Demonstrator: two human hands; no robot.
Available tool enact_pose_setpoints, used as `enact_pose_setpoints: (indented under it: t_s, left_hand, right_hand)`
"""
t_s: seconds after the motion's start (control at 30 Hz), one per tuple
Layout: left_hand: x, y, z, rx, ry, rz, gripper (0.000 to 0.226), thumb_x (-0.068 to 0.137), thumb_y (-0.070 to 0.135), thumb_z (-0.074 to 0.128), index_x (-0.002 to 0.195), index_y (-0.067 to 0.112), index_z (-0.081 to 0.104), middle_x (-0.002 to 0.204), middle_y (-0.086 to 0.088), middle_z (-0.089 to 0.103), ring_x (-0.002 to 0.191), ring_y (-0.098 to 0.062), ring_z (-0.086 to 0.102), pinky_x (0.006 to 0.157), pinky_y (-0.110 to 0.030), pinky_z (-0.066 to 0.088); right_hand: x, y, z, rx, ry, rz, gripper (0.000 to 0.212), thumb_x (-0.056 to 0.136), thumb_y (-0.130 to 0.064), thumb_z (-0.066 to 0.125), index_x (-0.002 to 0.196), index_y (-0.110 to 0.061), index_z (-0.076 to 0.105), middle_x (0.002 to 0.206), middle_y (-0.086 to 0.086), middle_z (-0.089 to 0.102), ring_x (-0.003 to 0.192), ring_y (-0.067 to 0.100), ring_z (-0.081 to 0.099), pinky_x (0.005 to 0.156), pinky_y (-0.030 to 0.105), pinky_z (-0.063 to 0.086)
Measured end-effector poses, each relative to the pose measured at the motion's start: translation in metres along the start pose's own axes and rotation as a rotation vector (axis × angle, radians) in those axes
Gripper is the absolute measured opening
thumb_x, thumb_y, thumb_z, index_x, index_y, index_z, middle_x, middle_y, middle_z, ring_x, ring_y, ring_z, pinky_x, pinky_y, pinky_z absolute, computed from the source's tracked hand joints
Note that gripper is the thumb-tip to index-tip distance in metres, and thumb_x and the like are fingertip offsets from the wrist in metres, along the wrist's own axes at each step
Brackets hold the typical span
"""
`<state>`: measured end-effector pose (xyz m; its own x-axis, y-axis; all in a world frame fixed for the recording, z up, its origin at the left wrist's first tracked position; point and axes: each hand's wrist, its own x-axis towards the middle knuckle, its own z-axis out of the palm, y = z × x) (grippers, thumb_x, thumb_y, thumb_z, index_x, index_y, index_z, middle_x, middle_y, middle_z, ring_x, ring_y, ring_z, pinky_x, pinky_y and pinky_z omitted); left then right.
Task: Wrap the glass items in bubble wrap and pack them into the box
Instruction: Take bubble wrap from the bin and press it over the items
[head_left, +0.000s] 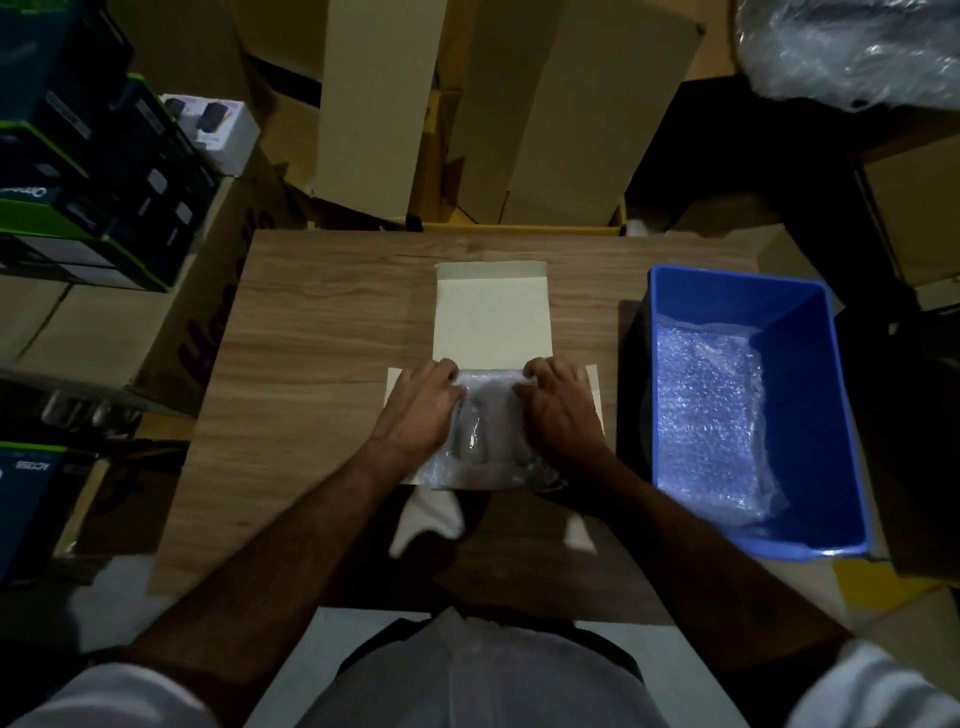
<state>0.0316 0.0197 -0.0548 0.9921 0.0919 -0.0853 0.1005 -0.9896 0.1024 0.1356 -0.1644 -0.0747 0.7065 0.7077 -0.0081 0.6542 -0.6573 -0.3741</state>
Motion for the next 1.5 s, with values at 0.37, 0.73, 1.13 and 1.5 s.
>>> enact_pose_setpoints:
  t_s: [0.37, 0.73, 1.13, 1.5]
  left_hand:
    - [-0.007, 0.035, 0.004, -0.173, -0.278, -0.208, 0.083, 0.093, 0.055, 0.057, 0.158, 0.016, 0.023, 0.151, -0.023, 0.038, 0.132, -0.039, 0.046, 0.098, -0.047, 0.049]
    - [0.024, 0.011, -0.020, 0.121, -0.614, -0.007, 0.131, 0.058, 0.033, 0.093, 0.160, 0.021, 0.012, 0.149, -0.015, 0.033, 0.135, -0.033, 0.038, 0.107, -0.041, 0.038]
    - [0.002, 0.007, 0.001, 0.246, -0.359, 0.043, 0.133, 0.052, 0.050, 0.091, 0.158, 0.024, 0.016, 0.142, -0.007, 0.039, 0.124, -0.027, 0.043, 0.097, -0.039, 0.038]
    - [0.007, 0.025, -0.005, 0.271, -0.354, -0.026, 0.116, 0.058, 0.032, 0.092, 0.151, 0.018, 0.024, 0.144, -0.009, 0.040, 0.126, -0.028, 0.044, 0.102, -0.039, 0.037]
  right_hand:
    - [-0.013, -0.013, -0.010, -0.139, -0.321, -0.008, 0.078, 0.086, -0.028, 0.066, 0.153, -0.006, 0.034, 0.146, 0.016, 0.047, 0.121, 0.036, 0.054, 0.093, 0.041, 0.045]
    - [-0.006, -0.011, -0.012, -0.217, -0.472, -0.081, 0.114, 0.077, -0.059, 0.077, 0.156, -0.001, 0.019, 0.161, 0.020, 0.026, 0.145, 0.035, 0.033, 0.113, 0.045, 0.033]
    - [-0.012, -0.017, 0.002, -0.248, -0.464, -0.023, 0.120, 0.078, -0.057, 0.077, 0.159, -0.004, 0.007, 0.165, 0.021, 0.016, 0.149, 0.035, 0.026, 0.118, 0.048, 0.027]
    - [-0.010, -0.021, -0.004, -0.277, -0.429, -0.010, 0.090, 0.092, -0.020, 0.067, 0.160, -0.008, 0.008, 0.159, 0.021, 0.027, 0.132, 0.037, 0.049, 0.100, 0.043, 0.046]
